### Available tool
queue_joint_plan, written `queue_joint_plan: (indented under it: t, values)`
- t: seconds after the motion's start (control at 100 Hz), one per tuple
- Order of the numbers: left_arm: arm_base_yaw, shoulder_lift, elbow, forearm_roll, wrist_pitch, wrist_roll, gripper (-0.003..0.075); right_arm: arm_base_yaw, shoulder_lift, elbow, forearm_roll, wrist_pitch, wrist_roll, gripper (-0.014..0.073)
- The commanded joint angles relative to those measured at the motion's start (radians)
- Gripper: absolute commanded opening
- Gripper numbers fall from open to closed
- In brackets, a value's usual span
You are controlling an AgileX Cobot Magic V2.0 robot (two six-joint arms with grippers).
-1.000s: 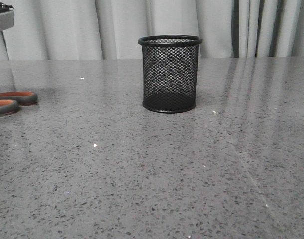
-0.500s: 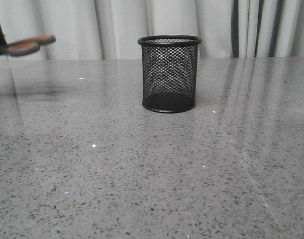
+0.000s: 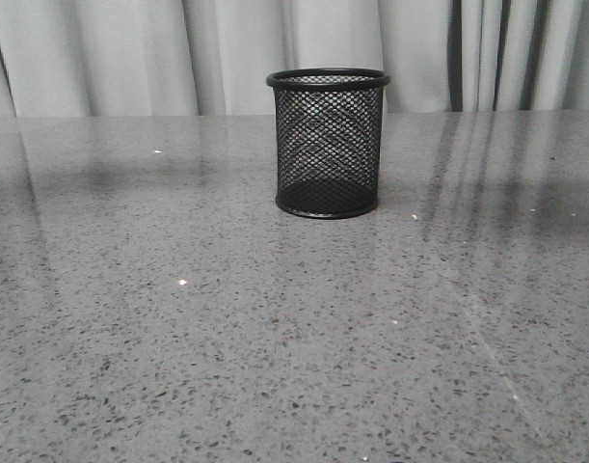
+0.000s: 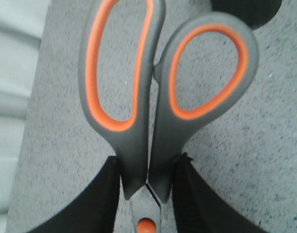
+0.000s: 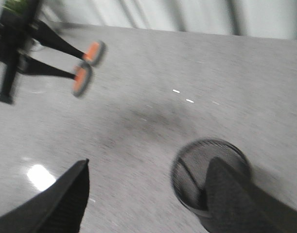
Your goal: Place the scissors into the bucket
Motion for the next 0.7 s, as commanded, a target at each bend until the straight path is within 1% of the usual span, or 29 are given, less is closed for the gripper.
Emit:
queue_joint_plan:
  t: [0.0, 0.11, 0.19, 0.34, 0.44, 0.69]
  values:
    - [-0.036, -0.056, -0.033, -0.066, 0.026, -0.010, 0.0049, 0.000, 0.065, -0.103, 0.126, 0.032, -0.038, 0.0457]
    - [-0.081, -0.070, -0.033, -0.066, 0.008, -0.010, 0.0049, 0.005, 0.165, -0.212, 0.171, 0.120, -0.038, 0.0457]
    - [-0.105, -0.074, -0.033, -0.066, -0.010, -0.010, 0.0049, 0.031, 0.232, -0.280, 0.176, 0.157, -0.038, 0.0457]
    - [-0.131, -0.076, -0.033, -0.066, -0.028, -0.010, 0.0049, 0.095, 0.320, -0.378, 0.176, 0.162, -0.038, 0.0457]
    - [-0.135, -0.076, -0.037, -0.066, -0.037, -0.010, 0.0049, 0.125, 0.354, -0.407, 0.176, 0.152, -0.032, 0.0457]
    - [-0.135, -0.076, -0.089, -0.066, -0.044, -0.010, 0.0049, 0.153, 0.397, -0.414, 0.193, 0.136, -0.032, 0.0457]
